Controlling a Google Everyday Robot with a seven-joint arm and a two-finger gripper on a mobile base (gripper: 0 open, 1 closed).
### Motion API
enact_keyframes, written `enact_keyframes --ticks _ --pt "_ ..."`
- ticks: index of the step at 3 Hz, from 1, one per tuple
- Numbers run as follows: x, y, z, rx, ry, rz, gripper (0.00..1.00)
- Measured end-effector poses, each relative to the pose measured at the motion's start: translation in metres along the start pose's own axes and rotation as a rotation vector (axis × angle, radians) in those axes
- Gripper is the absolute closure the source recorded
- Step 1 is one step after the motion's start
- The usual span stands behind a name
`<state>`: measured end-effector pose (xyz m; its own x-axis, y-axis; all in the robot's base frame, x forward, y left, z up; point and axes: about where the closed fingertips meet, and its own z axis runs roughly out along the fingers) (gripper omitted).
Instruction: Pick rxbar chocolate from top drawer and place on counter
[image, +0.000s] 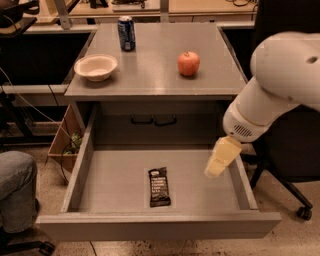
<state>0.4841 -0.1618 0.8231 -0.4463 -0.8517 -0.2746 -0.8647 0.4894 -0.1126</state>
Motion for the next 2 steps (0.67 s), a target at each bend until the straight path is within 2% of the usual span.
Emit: enact_keyframes --ticks 1,2 --pt "-0.016 0.018 0.058 -0.018 -0.010 0.043 0.00" --pt "-0.039 0.034 0.101 -0.014 -0.008 0.101 0.00"
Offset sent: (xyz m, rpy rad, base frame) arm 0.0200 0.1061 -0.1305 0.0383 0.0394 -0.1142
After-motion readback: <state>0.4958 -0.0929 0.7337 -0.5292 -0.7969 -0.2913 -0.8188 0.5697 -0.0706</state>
